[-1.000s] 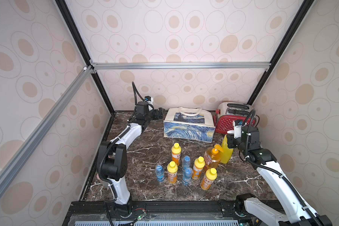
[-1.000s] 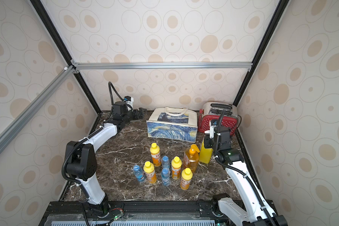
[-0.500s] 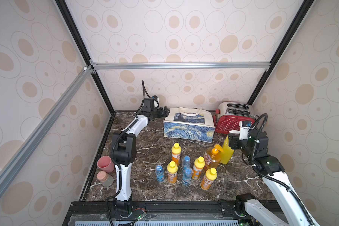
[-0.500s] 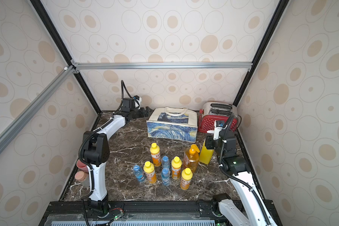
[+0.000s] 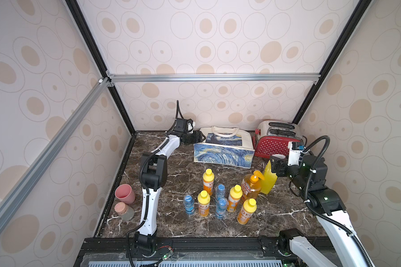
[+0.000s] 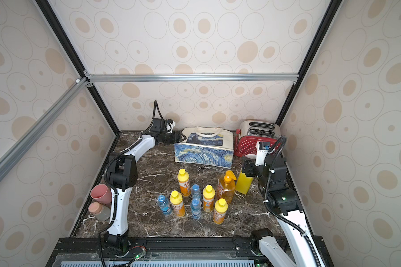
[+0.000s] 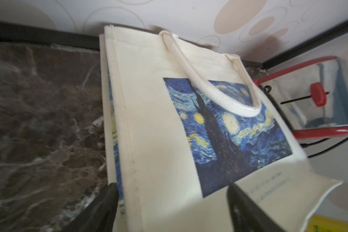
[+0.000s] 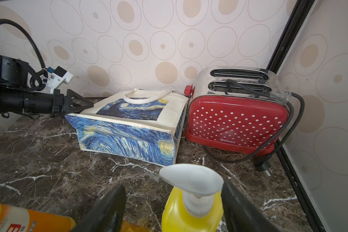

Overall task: Pack dish soap into the shopping bag
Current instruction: Adjust the shopping bag at the center of the board.

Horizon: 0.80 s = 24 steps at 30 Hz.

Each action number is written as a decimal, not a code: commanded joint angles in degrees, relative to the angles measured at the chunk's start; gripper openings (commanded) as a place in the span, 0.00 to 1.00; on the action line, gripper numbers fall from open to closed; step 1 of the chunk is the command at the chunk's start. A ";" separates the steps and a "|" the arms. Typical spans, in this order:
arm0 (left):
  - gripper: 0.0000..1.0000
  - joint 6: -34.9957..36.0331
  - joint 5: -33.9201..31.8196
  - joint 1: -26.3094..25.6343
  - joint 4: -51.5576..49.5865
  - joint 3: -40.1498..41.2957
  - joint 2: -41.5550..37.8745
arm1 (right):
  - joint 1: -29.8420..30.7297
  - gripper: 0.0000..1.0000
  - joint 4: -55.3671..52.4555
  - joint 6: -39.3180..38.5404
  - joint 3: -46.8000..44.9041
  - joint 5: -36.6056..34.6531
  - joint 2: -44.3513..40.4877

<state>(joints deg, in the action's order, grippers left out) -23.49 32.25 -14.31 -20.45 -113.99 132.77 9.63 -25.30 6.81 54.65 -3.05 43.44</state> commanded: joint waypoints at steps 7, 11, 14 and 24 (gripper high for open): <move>0.02 0.55 -0.66 -1.25 5.77 6.74 -5.51 | -0.06 0.75 -4.80 0.70 5.34 4.56 -2.34; 0.00 0.88 -3.95 -1.25 12.60 13.98 -11.65 | -0.05 0.72 -6.73 0.48 7.42 8.27 -1.69; 0.00 0.65 -5.26 -1.25 17.49 19.11 -15.89 | -0.05 0.72 -7.24 0.53 8.00 9.51 -1.44; 0.00 2.96 -13.66 -1.11 24.53 33.61 -31.34 | -0.05 0.68 -7.80 0.80 8.63 12.31 -0.18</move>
<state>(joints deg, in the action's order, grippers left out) -22.90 22.68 -15.29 -1.61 -82.94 106.13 9.63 -32.34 7.31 61.82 7.35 42.96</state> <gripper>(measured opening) 0.047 0.681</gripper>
